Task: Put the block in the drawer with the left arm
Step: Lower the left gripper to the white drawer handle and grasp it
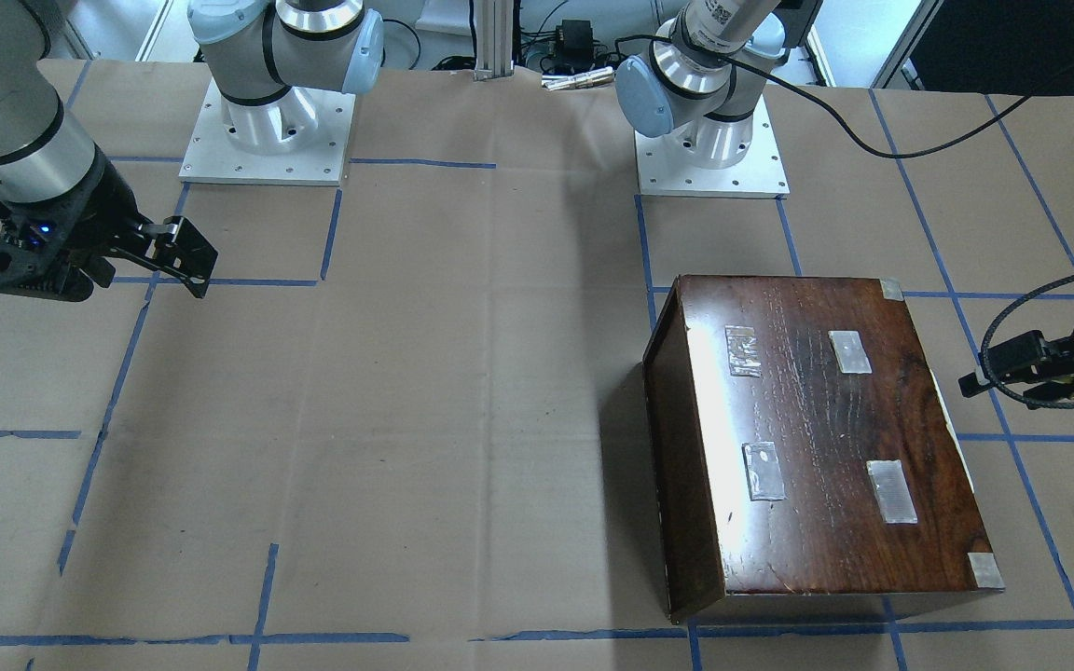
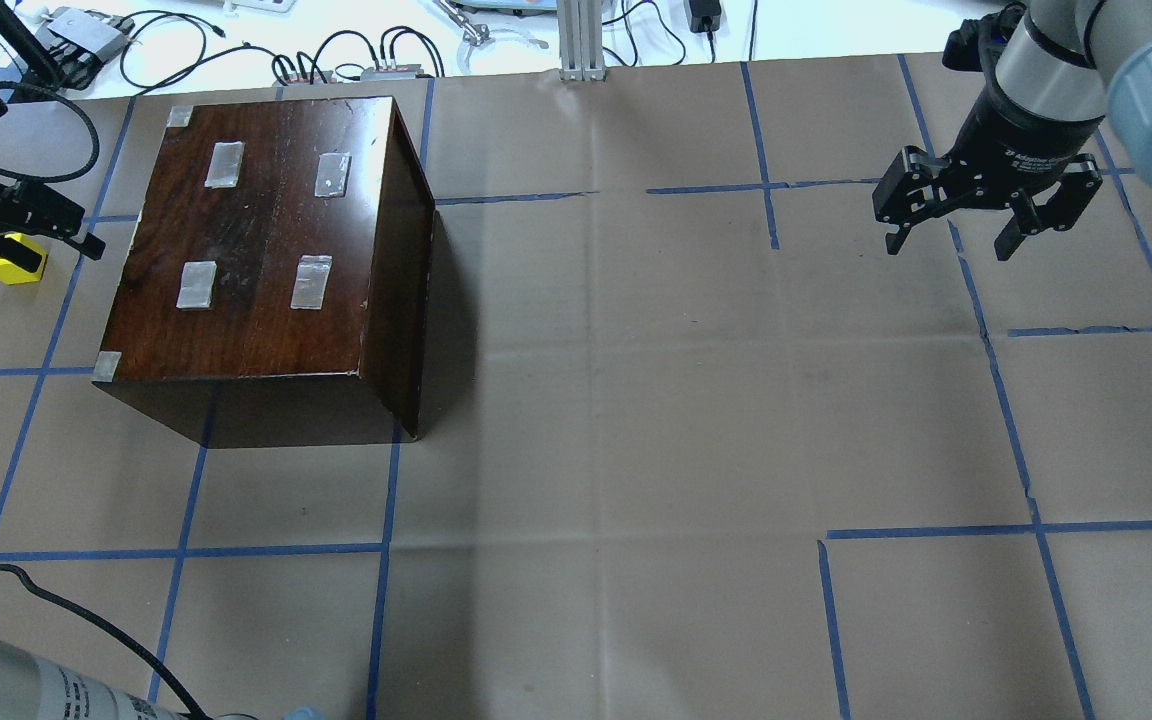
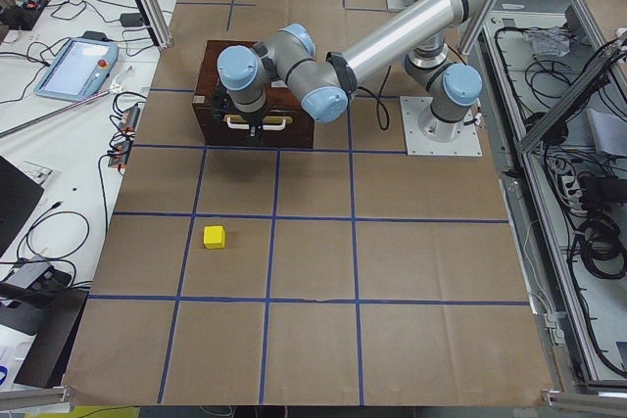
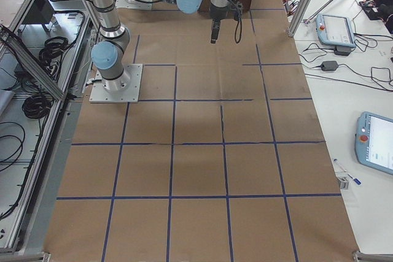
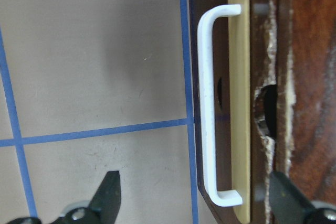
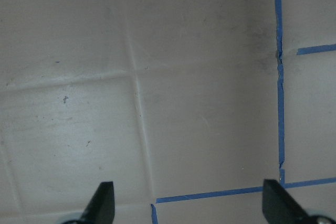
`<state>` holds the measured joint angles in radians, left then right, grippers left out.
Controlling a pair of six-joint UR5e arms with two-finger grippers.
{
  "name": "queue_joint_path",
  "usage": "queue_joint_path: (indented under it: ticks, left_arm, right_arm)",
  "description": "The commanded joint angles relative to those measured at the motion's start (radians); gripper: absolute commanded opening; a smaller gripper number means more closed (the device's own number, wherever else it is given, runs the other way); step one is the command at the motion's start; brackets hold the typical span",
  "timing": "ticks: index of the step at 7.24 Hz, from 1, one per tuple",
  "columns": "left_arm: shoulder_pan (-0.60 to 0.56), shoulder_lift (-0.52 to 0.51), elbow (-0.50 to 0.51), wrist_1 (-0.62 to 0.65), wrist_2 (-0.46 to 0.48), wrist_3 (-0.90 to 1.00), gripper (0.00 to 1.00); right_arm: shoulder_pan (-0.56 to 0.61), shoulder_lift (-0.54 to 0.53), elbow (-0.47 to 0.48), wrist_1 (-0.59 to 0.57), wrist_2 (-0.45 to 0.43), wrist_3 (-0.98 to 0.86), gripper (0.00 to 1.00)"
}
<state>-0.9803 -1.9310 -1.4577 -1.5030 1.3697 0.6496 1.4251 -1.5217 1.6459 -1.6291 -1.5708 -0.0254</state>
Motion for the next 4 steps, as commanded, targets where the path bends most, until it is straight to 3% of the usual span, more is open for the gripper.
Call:
queue_joint_path:
  ticks: [1,4]
  left_arm:
    - [0.006,-0.037,-0.004,0.001,-0.024,-0.001,0.99]
    - [0.006,-0.062,-0.001,0.013,-0.052,0.001,0.99]
  right_arm:
    - [0.0,0.0,0.0,0.0,0.0,-0.001,1.0]
    - [0.0,0.0,0.0,0.0,0.0,0.001,1.0]
